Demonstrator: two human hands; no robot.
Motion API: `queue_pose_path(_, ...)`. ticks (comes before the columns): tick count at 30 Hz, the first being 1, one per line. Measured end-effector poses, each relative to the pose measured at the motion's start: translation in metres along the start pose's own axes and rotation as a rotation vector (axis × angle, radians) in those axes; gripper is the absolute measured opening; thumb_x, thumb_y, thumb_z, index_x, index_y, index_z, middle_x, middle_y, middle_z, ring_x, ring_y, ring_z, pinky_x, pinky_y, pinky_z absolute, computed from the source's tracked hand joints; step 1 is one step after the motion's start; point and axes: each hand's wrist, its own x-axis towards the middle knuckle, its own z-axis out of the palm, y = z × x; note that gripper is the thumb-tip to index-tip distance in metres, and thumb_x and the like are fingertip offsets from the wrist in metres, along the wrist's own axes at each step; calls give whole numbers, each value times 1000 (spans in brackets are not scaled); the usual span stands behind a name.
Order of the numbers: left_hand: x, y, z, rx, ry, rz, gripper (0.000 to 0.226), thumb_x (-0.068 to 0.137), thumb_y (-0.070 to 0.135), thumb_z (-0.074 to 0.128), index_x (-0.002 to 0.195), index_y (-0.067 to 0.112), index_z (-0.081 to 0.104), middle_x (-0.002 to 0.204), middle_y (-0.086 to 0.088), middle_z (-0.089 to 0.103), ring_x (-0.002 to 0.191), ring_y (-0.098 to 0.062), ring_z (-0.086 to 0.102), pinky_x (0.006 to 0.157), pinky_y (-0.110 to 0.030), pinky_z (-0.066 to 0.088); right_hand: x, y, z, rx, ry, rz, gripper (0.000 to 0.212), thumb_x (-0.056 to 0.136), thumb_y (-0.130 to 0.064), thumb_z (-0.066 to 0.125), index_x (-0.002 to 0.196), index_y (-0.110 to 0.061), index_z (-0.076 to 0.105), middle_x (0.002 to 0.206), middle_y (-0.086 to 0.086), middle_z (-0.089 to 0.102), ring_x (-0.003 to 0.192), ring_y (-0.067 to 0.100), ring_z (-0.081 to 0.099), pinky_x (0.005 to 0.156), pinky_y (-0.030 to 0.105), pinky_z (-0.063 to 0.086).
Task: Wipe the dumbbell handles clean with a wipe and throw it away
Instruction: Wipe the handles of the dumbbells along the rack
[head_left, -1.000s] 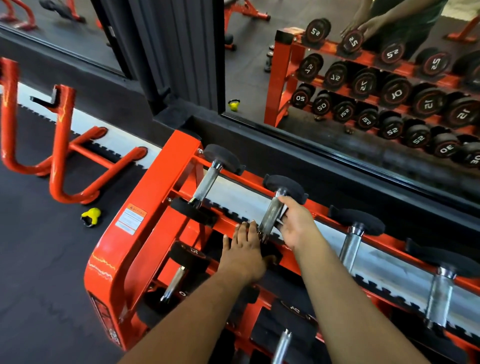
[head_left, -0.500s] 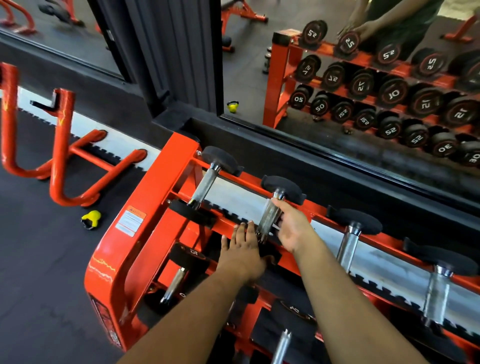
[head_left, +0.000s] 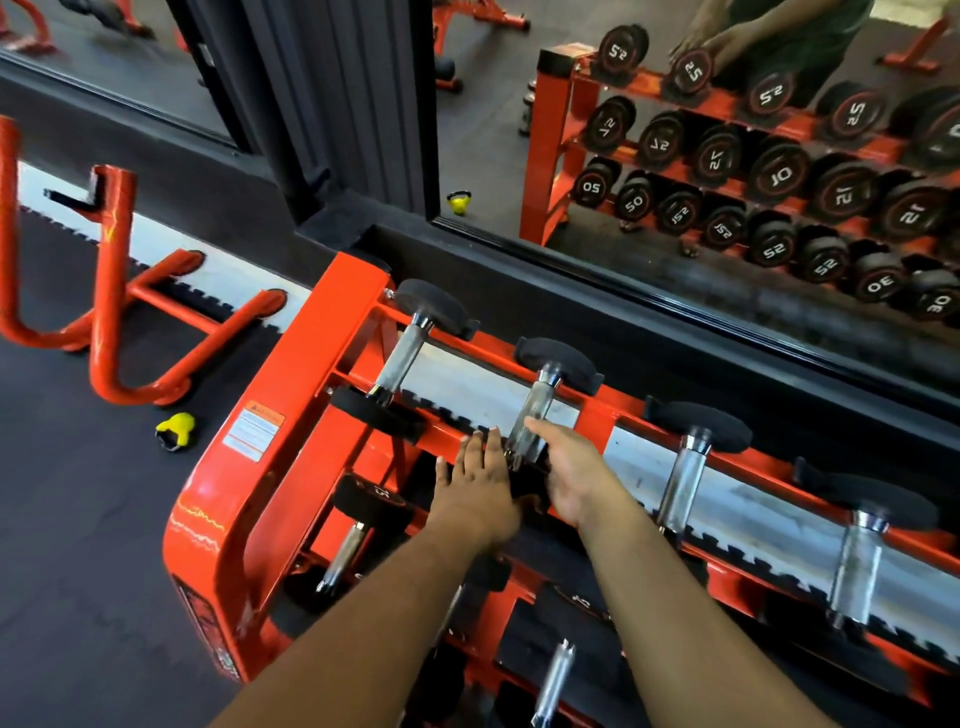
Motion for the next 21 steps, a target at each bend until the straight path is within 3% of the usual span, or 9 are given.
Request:
queue_pose_path(5,0,-1,2,-13,2,-11,98,100,53,47,158,18,-24,169,-7,-20,154,-22,-22,125,-54,-8,-8,-2,3,-143,-9,-6,26,94,-27,67,111,-7,70,99,15,77,98,35,73,91,48,55)
queue_pose_path(8,-2,-1,2,-32,18,-4,100,99,58,46,158,17,-23,169,-8,-20,155,-23,-21,125,-54,-8,-10,6,-14,-222,44,-88,17,93,-22,69,102,-8,73,93,12,78,91,33,73,78,41,55)
queue_pose_path(11,-3,0,2,-40,18,-1,100,100,57,47,158,17,-23,168,-8,-21,154,-23,-23,125,-54,-7,-3,6,-8,-212,146,-187,11,95,-18,64,98,-13,73,89,7,77,83,26,71,67,33,53)
queue_pose_path(15,-5,0,0,-48,15,-9,100,100,56,48,158,18,-24,168,-7,-21,154,-22,-23,125,-54,-8,-10,-1,12,-269,216,-353,19,100,-13,56,113,-20,69,97,-3,72,86,8,66,67,21,47)
queue_pose_path(19,-4,0,0,-66,23,-4,99,99,57,48,159,19,-22,169,-7,-20,154,-22,-22,125,-53,-11,-25,22,0,-270,139,-245,23,99,-15,56,116,-20,72,100,-1,77,94,18,74,82,36,60)
queue_pose_path(21,-4,0,0,-54,17,-1,99,100,57,47,158,18,-23,169,-8,-20,154,-22,-22,125,-53,-10,-20,14,-1,-268,153,-255,17,98,-15,58,105,-15,73,94,5,77,91,26,74,79,38,59)
